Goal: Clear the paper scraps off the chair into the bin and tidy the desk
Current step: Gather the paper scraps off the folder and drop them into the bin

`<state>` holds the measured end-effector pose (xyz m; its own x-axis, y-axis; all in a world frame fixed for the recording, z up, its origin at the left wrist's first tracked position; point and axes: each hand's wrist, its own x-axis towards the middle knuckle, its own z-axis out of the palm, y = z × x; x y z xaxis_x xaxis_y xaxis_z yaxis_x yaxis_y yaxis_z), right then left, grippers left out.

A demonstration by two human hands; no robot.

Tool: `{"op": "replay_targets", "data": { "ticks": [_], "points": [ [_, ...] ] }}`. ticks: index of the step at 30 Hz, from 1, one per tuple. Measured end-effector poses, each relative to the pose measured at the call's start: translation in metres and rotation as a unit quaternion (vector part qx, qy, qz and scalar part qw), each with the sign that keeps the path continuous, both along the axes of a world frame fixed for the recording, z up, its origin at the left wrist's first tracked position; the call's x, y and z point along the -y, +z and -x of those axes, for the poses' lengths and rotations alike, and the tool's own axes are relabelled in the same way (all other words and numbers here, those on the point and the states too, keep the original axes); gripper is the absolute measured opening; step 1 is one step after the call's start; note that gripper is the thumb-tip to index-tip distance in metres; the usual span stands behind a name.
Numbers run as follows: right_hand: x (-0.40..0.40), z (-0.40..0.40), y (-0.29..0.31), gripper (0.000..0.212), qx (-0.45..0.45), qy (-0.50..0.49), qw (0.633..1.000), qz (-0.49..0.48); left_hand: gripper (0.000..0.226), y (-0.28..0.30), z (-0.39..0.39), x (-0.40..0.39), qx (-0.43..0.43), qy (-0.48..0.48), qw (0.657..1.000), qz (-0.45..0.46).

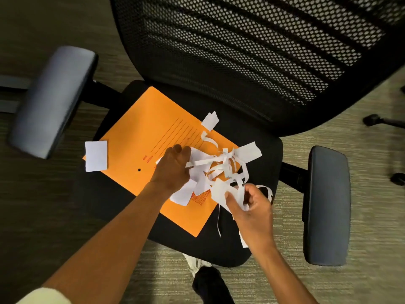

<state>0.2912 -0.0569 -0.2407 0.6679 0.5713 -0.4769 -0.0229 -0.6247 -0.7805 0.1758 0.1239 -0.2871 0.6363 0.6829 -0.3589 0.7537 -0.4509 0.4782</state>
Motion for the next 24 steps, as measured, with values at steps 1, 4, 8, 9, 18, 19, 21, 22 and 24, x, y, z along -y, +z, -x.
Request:
{"op": "replay_targets", "data": {
  "ticks": [1, 4, 8, 9, 18, 19, 21, 22, 24],
  "points": [
    [-0.003, 0.002, -0.003, 0.022, 0.002, 0.003, 1.000, 0.003, 0.033, 0.001, 0.005, 0.004, 0.006, 0.005, 1.000, -0.001],
    [-0.010, 0.008, -0.012, 0.028, 0.014, 0.010, 1.000, 0.002, 0.031, 0.005, 0.021, 0.016, 0.031, 0.002, 0.999, -0.017],
    [-0.021, 0.013, -0.027, 0.044, -0.004, 0.019, 1.000, 0.007, 0.040, 0.007, 0.040, 0.035, -0.008, -0.029, 0.999, -0.015],
    [-0.023, 0.014, -0.031, 0.047, -0.008, 0.024, 1.000, 0.007, 0.049, 0.005, 0.044, 0.040, -0.035, -0.040, 0.998, -0.021],
    [-0.037, 0.015, -0.059, 0.074, -0.011, 0.085, 0.995, 0.042, 0.071, -0.010, 0.042, 0.058, -0.110, -0.036, 0.990, -0.077],
    [-0.037, 0.016, -0.060, 0.073, 0.001, 0.099, 0.994, 0.049, 0.070, -0.010, 0.042, 0.059, -0.107, -0.028, 0.991, -0.075],
    [-0.037, 0.017, -0.062, 0.063, 0.023, 0.125, 0.990, 0.063, 0.065, -0.011, 0.040, 0.059, -0.098, -0.015, 0.993, -0.071],
    [-0.037, 0.017, -0.063, 0.057, 0.032, 0.136, 0.988, 0.069, 0.063, -0.011, 0.039, 0.059, -0.090, -0.010, 0.994, -0.066],
    [-0.037, 0.017, -0.063, 0.046, 0.040, 0.148, 0.986, 0.074, 0.056, -0.009, 0.037, 0.060, -0.063, -0.003, 0.997, -0.046]
  ]
}}
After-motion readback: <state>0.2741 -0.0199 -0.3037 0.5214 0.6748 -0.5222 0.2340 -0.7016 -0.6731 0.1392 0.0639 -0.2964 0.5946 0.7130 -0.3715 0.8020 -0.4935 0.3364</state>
